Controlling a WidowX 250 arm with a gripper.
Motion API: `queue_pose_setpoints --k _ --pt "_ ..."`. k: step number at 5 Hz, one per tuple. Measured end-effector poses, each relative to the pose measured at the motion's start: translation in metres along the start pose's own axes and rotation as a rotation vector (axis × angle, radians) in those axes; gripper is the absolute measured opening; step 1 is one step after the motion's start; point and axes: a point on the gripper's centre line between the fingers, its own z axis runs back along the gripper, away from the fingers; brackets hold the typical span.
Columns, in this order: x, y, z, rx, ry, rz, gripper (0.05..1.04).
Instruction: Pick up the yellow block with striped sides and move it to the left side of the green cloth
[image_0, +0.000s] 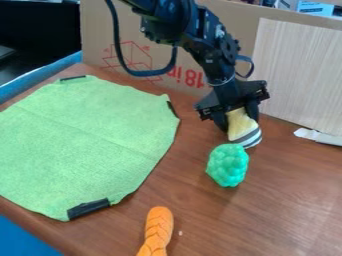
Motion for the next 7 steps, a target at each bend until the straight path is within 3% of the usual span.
queue_pose_setpoints --k 2,3,4,5,7 --pt "0.007 -0.001 0.046 -0.145 0.001 -0.095 0.619" --pt "0.01 0.022 0.058 -0.19 0.049 -0.121 0.619" --pt "0.015 0.058 0.072 -0.217 0.129 -0.147 0.619" --pt "0.026 0.1 0.094 -0.24 0.103 -0.086 0.619" --pt "0.04 0.118 0.092 -0.183 0.034 -0.087 0.619"
